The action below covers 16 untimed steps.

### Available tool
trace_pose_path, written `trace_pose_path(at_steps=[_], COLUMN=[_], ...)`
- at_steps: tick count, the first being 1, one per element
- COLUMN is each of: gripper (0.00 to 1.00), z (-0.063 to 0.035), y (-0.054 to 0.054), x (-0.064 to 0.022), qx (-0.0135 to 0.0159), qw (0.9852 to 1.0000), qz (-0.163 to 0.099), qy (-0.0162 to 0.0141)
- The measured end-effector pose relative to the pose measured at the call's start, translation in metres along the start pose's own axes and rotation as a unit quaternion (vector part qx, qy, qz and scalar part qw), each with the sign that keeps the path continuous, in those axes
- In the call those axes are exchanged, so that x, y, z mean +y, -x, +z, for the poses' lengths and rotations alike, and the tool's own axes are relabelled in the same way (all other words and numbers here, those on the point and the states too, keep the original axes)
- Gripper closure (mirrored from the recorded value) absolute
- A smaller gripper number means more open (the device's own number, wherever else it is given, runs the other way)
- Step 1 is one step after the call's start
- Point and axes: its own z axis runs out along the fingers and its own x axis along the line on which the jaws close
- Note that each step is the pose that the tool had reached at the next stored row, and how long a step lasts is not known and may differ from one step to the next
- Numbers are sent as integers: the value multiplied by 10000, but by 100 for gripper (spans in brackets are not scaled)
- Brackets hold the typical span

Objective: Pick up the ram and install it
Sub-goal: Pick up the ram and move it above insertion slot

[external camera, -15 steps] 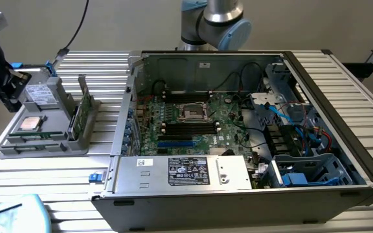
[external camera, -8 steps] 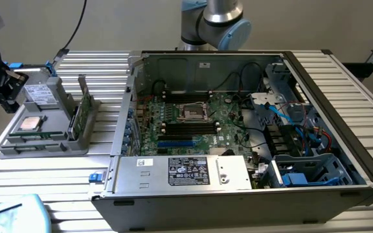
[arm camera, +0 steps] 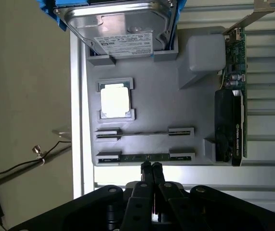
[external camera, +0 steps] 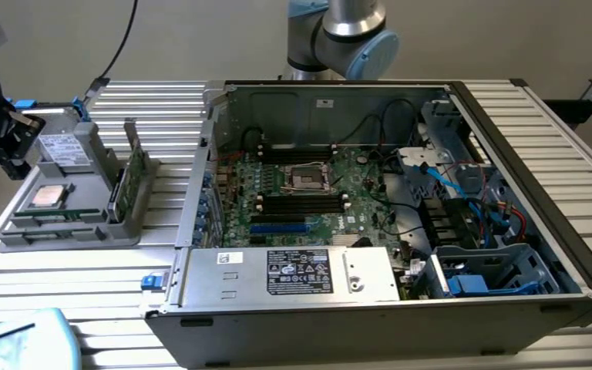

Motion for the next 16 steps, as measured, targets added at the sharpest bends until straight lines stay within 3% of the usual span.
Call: trace_pose_path(at_steps=[4,8,12,16], gripper=[90,90,90,90], z=[0,1,2,2], y=[1,1,1,1], x=[0,0,0,0], qx=[-26,-18,-1,14], qw=[10000,9991,9968,9933], qz=[-71,-431,-797,-1154], qy=[-5,-31,-58,-84])
